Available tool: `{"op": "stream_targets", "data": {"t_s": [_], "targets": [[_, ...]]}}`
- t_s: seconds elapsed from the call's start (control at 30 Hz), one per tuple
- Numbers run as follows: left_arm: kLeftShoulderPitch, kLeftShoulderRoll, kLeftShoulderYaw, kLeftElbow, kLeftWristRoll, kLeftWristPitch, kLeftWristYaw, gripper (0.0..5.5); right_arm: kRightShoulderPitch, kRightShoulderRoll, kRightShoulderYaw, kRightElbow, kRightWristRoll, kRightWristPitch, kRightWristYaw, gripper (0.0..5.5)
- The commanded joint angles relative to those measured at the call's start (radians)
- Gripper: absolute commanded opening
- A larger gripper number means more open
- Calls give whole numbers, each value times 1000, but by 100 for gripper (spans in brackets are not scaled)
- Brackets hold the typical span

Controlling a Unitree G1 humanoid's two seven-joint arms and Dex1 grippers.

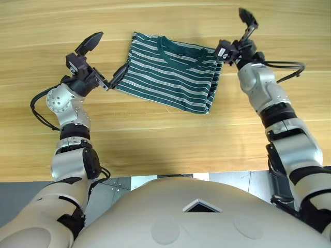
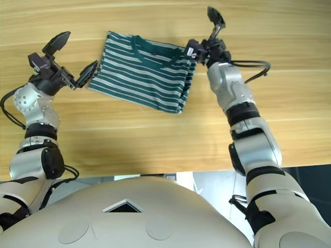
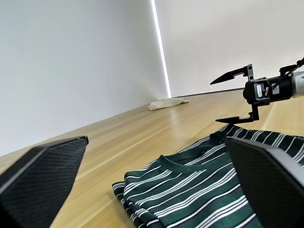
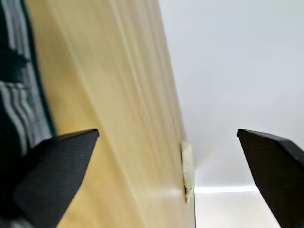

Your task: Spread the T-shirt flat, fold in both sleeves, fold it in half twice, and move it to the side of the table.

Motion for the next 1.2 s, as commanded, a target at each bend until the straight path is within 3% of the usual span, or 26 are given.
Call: {"op": "stream_targets", "data": {"t_s": [0.03,0.2,0.3,0.47,0.57,0.9,1.03,1.2], "targets": [[-19,23,-16,21,15,-21,22,538,-50,41,66,207,-32,-19,-37,540],[-24,20,-43,35,32,-45,56,538,-9,32,124,270,-23,-113,-9,540],[-38,23,-53,56,47,-57,91,538,84,-6,94,98,75,-239,63,540],[-68,27,-61,77,52,-65,115,538,486,-269,95,-762,409,-342,441,540],[-65,1,-70,58,30,-69,84,538,616,-360,78,-1053,517,-361,535,540],[-54,17,-91,60,32,-102,66,538,810,-474,-76,-1227,573,-374,653,540],[-54,19,-82,47,4,-99,47,538,744,-401,-140,-1248,643,-332,644,540],[-149,7,62,35,-195,76,103,538,408,-82,17,-1012,412,-140,608,540]]}}
